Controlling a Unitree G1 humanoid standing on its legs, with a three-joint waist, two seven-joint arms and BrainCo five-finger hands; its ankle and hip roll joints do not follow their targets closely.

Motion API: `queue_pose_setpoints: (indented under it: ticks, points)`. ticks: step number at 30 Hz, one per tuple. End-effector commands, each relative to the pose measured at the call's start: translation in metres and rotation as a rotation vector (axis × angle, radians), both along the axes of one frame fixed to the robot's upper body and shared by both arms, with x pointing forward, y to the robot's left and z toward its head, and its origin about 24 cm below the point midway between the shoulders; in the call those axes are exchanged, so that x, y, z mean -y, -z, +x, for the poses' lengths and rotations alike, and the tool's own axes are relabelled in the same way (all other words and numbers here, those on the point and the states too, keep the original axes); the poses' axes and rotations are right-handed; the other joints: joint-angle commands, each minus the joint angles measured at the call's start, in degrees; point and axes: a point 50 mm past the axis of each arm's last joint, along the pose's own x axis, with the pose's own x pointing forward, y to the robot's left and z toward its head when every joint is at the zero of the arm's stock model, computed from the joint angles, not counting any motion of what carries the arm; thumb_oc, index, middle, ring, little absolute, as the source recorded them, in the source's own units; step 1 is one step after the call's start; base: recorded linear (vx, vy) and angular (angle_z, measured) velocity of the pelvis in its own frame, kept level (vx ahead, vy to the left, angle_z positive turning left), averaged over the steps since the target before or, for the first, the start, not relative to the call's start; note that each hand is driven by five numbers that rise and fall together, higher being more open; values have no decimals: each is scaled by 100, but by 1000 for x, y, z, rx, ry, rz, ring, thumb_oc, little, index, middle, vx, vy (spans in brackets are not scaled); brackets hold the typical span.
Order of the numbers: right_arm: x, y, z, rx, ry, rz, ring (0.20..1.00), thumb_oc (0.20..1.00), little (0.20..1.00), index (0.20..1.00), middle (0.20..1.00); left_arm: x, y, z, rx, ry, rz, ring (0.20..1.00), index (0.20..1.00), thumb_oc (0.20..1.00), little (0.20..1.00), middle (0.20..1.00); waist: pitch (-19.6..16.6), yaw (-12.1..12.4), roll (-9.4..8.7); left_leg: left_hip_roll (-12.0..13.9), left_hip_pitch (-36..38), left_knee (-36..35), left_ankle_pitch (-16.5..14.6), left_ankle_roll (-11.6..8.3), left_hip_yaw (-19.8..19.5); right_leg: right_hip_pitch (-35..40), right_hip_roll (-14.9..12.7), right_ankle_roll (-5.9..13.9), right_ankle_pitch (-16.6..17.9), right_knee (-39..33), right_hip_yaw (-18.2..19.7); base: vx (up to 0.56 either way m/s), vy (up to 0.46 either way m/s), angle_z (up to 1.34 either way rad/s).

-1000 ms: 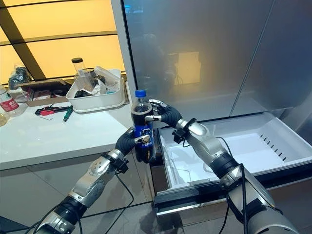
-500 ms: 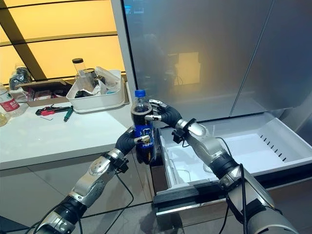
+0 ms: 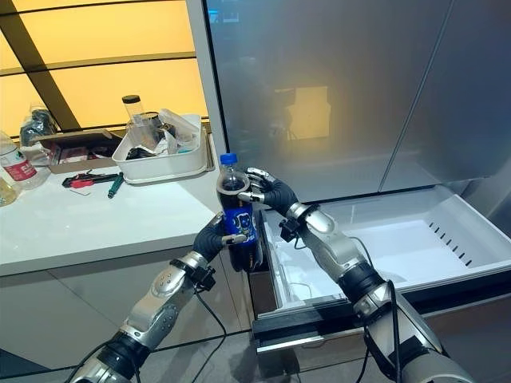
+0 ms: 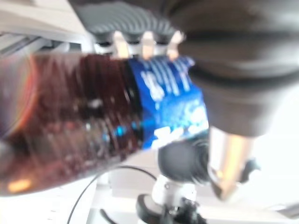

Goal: Take the drinks into the refrigerator

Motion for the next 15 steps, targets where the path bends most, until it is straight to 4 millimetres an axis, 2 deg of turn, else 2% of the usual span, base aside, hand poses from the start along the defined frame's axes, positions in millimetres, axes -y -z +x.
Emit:
queue_pose_setpoints:
  ticks: [1, 6, 10, 15]
  points:
    - [20, -49, 16, 169, 123, 135, 200, 200, 200, 200, 200, -8, -40, 11, 211, -21, -58, 1000, 1000, 1000, 1000, 1000, -72, 292, -195, -311, 501, 25, -938, 399, 159, -244, 8, 83, 174, 56, 4, 1, -6, 3]
    - [39, -50, 16, 192, 190, 111, 200, 200, 200, 200, 200, -21, -29, 5, 170, -68, -38, 1000, 1000, 1000, 1000, 1000, -70, 310, -207, -306, 492, 25, -936, 398, 158, -255, 15, 87, 169, 56, 7, 0, 0, 0]
    - [63, -57, 10, 255, 272, 82, 200, 200, 200, 200, 200, -36, -21, -1, 155, -139, -2, 1000, 1000, 1000, 1000, 1000, -53, 319, -218, -311, 483, 25, -941, 400, 153, -270, 23, 90, 168, 56, 6, -1, -1, 1]
    - [88, -66, 2, 311, 362, 117, 200, 200, 200, 200, 200, -44, -14, -8, 131, -169, 26, 1000, 1000, 1000, 1000, 1000, -63, 312, -223, -311, 476, 25, -946, 405, 158, -286, 29, 91, 162, 56, 12, 0, 0, 0]
